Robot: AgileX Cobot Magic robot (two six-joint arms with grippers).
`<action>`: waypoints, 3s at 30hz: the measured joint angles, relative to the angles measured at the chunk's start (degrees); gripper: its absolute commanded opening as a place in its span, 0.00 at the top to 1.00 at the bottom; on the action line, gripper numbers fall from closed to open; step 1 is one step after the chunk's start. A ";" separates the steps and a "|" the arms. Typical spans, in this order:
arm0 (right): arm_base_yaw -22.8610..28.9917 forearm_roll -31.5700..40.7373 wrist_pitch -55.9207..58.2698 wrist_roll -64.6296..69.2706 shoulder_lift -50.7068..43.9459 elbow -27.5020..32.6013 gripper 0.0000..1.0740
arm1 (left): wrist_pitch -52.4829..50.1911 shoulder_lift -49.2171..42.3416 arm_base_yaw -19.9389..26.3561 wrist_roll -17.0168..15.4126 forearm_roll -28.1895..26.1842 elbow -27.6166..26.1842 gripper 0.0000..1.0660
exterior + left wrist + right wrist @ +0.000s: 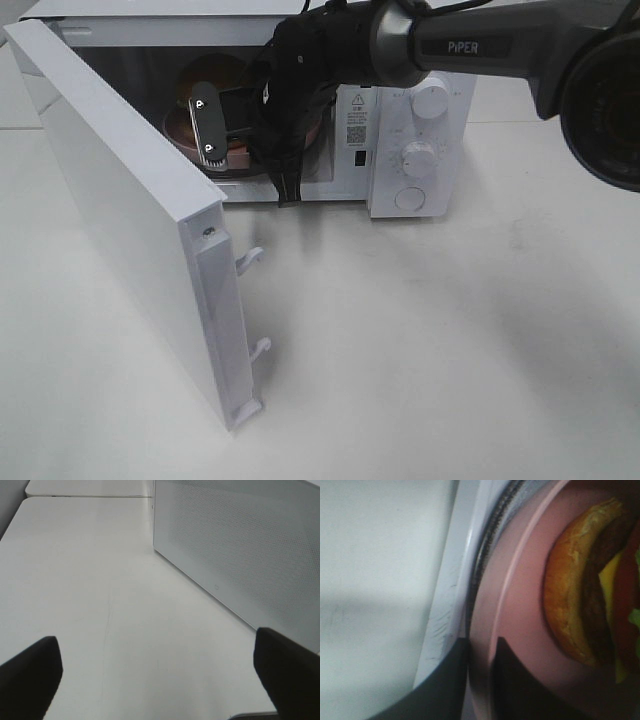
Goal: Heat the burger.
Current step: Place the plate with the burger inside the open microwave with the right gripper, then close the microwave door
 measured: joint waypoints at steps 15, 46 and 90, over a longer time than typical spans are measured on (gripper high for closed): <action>0.00 1.55 -1.20 3.90 -0.92 0.52 0.38 | 0.00 0.00 0.00 0.00 0.00 0.00 0.09; 0.00 3.32 -9.74 6.30 -21.72 29.62 0.35 | 0.00 0.00 0.00 0.00 0.00 0.00 0.09; 0.00 1.49 8.59 59.01 -62.91 63.25 0.30 | 0.00 0.00 0.00 0.00 0.00 0.00 0.09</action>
